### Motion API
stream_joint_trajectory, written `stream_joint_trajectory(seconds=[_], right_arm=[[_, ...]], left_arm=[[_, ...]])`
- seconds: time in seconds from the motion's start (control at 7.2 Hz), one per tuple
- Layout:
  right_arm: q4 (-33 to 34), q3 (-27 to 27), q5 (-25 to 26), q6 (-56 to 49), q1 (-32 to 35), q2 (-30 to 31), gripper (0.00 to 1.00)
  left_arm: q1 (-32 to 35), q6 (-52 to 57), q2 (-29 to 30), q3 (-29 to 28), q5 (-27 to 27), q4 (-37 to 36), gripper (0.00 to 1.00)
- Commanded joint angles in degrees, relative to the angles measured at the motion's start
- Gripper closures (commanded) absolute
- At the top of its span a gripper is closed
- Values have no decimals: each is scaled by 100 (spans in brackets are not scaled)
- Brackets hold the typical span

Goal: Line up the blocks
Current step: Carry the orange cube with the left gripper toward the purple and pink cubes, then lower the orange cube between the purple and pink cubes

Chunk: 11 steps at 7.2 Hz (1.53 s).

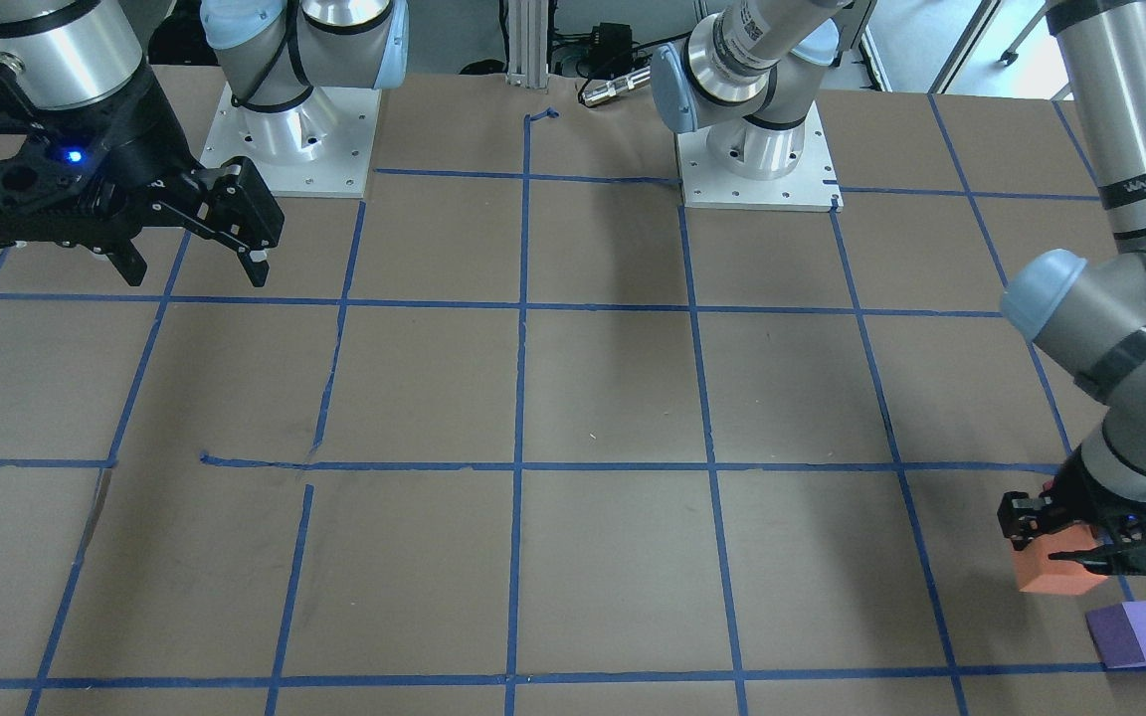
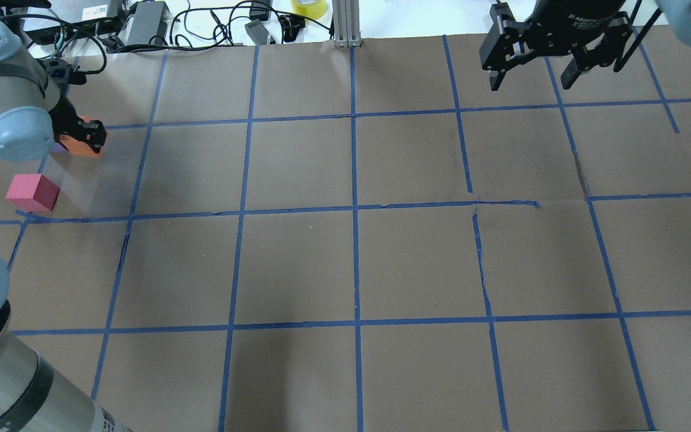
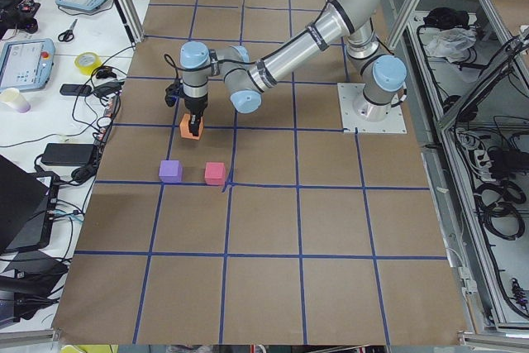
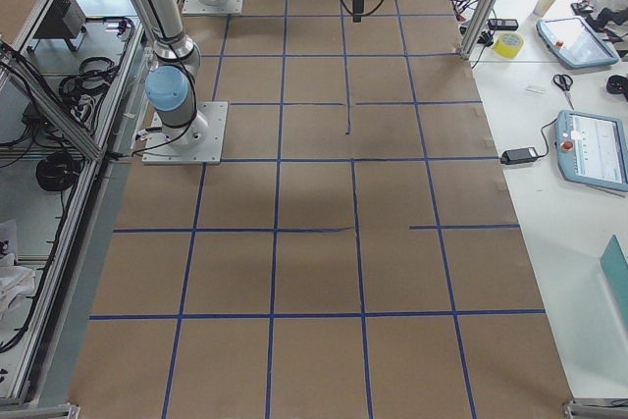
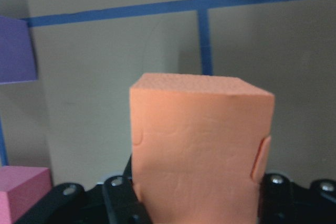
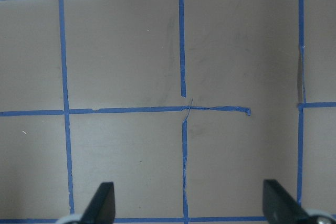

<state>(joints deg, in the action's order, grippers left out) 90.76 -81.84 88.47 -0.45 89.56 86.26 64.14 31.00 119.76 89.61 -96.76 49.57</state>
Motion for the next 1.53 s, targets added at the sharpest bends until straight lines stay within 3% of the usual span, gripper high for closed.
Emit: stream_joint_trajectory(seconds=[0.0,1.39], right_arm=[[-32,-25,12,-78,-9,-4,0],[-198,-51,258,-69,-44,23,0]], left_arm=[[-481,853,213,-652,226,384,100],[-1027,372,600,-1014,843,914,100]])
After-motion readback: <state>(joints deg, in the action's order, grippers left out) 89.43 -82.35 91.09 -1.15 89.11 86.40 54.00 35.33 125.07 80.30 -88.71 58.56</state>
